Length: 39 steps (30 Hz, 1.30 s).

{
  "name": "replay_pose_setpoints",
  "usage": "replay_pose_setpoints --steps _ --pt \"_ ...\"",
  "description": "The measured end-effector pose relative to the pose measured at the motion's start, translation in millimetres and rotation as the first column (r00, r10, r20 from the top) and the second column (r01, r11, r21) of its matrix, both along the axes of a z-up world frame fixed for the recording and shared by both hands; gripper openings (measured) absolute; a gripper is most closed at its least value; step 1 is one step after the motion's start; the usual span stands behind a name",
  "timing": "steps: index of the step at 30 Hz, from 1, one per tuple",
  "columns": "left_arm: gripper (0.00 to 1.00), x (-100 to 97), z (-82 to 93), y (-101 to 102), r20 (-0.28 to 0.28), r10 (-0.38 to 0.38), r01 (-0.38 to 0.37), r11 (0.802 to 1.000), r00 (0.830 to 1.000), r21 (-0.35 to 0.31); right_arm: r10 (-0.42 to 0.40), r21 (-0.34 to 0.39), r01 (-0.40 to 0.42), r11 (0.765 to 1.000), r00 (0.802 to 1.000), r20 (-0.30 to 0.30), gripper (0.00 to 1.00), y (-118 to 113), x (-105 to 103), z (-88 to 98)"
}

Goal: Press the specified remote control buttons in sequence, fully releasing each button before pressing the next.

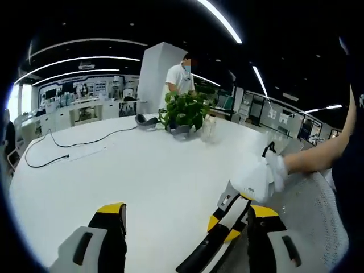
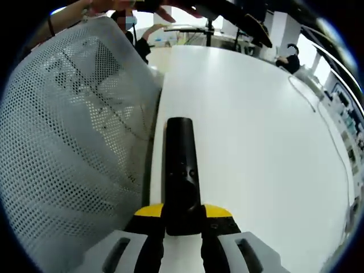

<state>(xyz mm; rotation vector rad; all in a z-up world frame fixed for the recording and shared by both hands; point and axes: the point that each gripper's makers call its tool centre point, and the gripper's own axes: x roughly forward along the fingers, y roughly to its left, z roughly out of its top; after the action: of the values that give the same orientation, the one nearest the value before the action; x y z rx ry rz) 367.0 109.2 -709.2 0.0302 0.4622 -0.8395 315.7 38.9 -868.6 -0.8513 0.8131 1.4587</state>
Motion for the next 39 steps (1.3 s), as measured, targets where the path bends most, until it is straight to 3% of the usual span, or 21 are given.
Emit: replay_pose_setpoints --steps 6,21,23,29,31,35,39 --pt "0.99 -0.5 16.8 5.4 0.042 0.062 -0.059 0.996 0.997 -0.069 -0.004 0.003 0.004 1.000 1.000 0.000 0.21 0.2 0.0 0.0" --pt "1.00 -2.4 41.8 25.2 0.153 0.184 -0.168 0.979 0.971 -0.112 -0.015 0.010 0.015 1.000 1.000 -0.002 0.21 1.0 0.4 0.3" --pt "1.00 -4.1 46.4 25.5 0.172 0.199 -0.176 0.974 0.965 -0.140 -0.019 0.013 0.019 1.000 1.000 -0.002 0.21 1.5 0.6 0.3" --pt "1.00 -4.1 76.8 26.7 0.227 0.271 -0.190 0.927 0.935 -0.323 -0.020 0.020 0.020 1.000 1.000 -0.003 0.21 2.1 1.2 0.3" --pt "1.00 -4.6 82.0 29.8 0.251 0.287 -0.193 0.920 0.924 -0.341 -0.021 0.021 0.021 1.000 1.000 -0.002 0.21 2.3 1.4 0.3" --pt "1.00 -8.1 85.9 31.4 0.331 0.276 -0.174 0.936 0.902 -0.307 -0.022 0.024 0.022 0.999 1.000 -0.002 0.21 2.8 1.5 0.6" --pt "1.00 -15.0 81.7 27.8 0.378 0.245 -0.159 0.957 0.893 -0.244 -0.023 0.027 0.023 0.999 1.000 -0.002 0.21 3.3 1.6 0.5"
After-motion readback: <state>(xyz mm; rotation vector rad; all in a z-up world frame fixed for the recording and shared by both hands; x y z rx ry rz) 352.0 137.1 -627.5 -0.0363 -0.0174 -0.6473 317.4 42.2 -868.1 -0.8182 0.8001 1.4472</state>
